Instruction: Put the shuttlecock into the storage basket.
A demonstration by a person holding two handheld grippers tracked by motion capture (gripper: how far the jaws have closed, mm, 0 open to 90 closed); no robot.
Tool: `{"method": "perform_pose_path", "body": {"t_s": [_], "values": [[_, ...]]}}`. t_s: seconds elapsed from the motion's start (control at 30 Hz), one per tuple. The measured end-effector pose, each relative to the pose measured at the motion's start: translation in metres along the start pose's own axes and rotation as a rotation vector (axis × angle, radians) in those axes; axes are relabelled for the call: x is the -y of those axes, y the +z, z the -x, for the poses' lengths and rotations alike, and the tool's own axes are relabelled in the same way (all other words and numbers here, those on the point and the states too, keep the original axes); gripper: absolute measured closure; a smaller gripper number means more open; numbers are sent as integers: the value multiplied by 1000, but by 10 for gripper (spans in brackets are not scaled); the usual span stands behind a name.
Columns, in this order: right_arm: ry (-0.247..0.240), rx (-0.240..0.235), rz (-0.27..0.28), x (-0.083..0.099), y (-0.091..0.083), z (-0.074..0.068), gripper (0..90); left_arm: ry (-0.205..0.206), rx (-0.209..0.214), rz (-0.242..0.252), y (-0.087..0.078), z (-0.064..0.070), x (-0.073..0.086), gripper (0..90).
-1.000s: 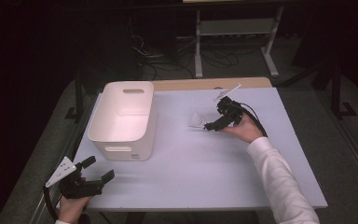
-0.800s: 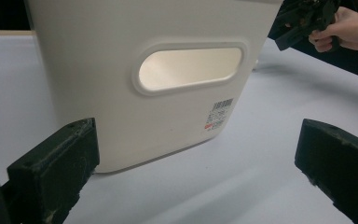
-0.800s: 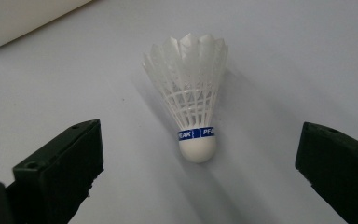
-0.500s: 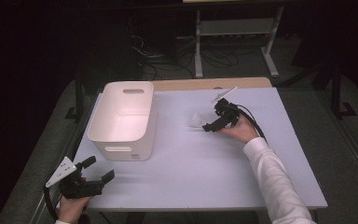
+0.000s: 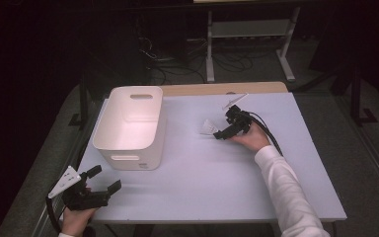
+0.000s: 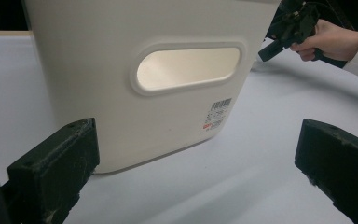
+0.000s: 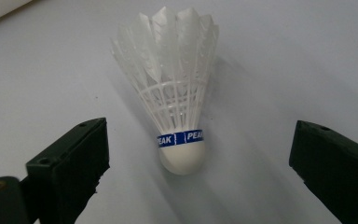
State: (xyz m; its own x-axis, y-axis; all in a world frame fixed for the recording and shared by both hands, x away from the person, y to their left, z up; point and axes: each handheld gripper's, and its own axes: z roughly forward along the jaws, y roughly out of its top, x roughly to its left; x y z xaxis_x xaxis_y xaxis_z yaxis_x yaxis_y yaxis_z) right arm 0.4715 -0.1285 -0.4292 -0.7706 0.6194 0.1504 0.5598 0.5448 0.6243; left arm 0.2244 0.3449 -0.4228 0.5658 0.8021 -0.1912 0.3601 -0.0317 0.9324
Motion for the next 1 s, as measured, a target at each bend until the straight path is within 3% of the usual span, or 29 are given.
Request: {"method": "perform_pose_path", "body": {"t_s": [0.07, 0.17, 0.23, 0.27, 0.3, 1.0], "values": [[-13, -15, -5, 1, 3, 1, 134, 0, 0, 0, 0, 0, 0, 0], [-10, -16, -12, 2, 4, 2, 143, 1, 0, 0, 0, 0, 0, 0], [-24, -26, -11, 2, 4, 3, 262, 4, -1, -4, 0, 0, 0, 0], [-24, -26, -11, 2, 4, 3, 262, 4, -1, -3, 0, 0, 0, 0], [-31, -43, -5, 2, 2, 3, 338, 4, 0, -3, 0, 0, 0, 0], [-78, -64, -33, 2, 9, 3, 520, -2, -1, 1, 0, 0, 0, 0]]}}
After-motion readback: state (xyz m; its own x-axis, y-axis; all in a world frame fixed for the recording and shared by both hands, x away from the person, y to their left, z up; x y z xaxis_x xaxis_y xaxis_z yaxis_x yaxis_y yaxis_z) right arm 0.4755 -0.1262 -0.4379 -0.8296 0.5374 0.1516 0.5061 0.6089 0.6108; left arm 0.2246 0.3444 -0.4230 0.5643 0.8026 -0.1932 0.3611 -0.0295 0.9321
